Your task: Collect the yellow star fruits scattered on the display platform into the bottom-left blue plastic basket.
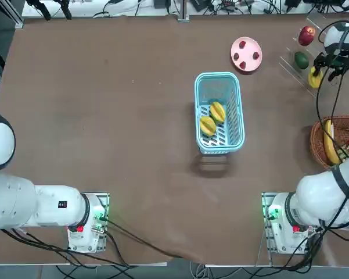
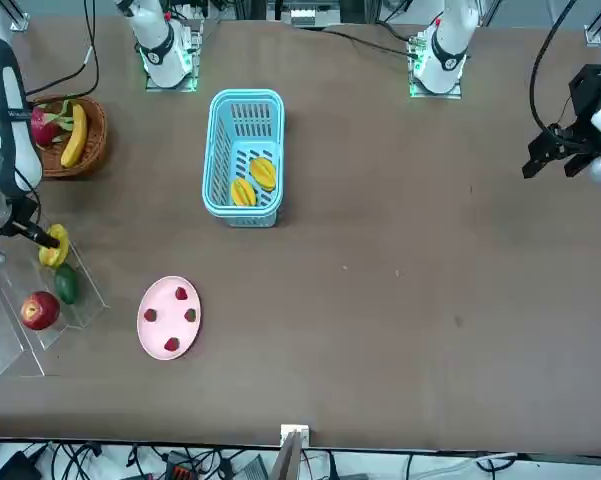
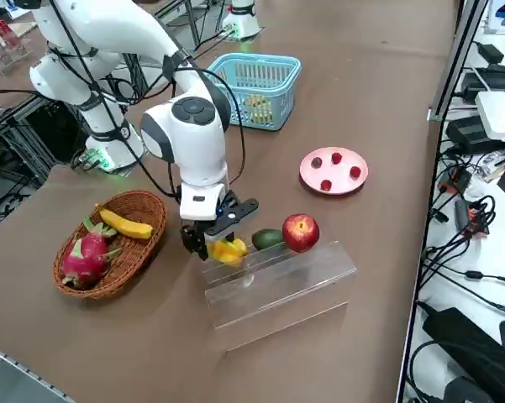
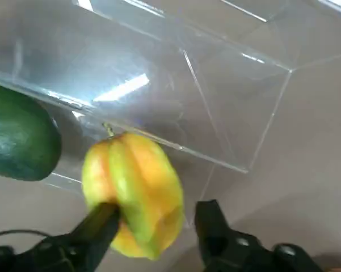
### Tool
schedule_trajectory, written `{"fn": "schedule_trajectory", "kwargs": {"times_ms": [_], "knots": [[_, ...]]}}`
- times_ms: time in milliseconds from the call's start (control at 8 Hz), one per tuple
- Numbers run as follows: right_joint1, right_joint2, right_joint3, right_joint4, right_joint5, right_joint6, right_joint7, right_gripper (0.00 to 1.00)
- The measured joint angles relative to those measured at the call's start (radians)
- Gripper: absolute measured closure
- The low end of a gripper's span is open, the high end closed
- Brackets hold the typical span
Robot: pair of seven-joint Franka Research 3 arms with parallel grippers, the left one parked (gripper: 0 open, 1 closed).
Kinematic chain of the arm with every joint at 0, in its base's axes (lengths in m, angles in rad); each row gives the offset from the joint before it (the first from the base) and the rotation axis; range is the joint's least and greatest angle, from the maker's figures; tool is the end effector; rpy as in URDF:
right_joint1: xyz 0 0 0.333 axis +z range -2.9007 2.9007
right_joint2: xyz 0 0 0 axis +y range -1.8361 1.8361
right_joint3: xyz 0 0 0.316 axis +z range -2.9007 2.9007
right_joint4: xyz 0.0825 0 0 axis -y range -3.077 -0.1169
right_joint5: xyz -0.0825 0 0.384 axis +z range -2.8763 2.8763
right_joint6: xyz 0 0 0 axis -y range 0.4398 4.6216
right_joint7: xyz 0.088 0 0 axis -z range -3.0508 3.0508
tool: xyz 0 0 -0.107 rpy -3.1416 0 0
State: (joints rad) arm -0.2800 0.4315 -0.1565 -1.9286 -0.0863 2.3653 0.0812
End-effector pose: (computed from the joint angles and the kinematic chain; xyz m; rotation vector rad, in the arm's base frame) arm 0.5679 -0.2611 0.2677 2.9427 -0.6610 -0.0206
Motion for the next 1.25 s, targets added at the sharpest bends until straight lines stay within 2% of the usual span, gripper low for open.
{"fn": "schedule_trajectory", "kwargs": {"times_ms": [250, 375, 750, 875, 1000, 1250], "knots": [[0.001, -0.005, 0.005, 0.000, 0.000, -0.003, 0.000, 0.62], [0.002, -0.010, 0.007, 0.000, 0.000, -0.007, 0.000, 0.66], [0.003, -0.011, 0.008, 0.001, 0.000, -0.009, -0.004, 0.67], [0.005, -0.018, 0.008, 0.009, 0.000, -0.035, -0.004, 0.70], [0.007, -0.037, 0.009, 0.029, 0.000, -0.114, -0.002, 0.77], [0.014, -0.119, 0.027, 0.086, 0.012, -0.335, 0.005, 0.78]]}}
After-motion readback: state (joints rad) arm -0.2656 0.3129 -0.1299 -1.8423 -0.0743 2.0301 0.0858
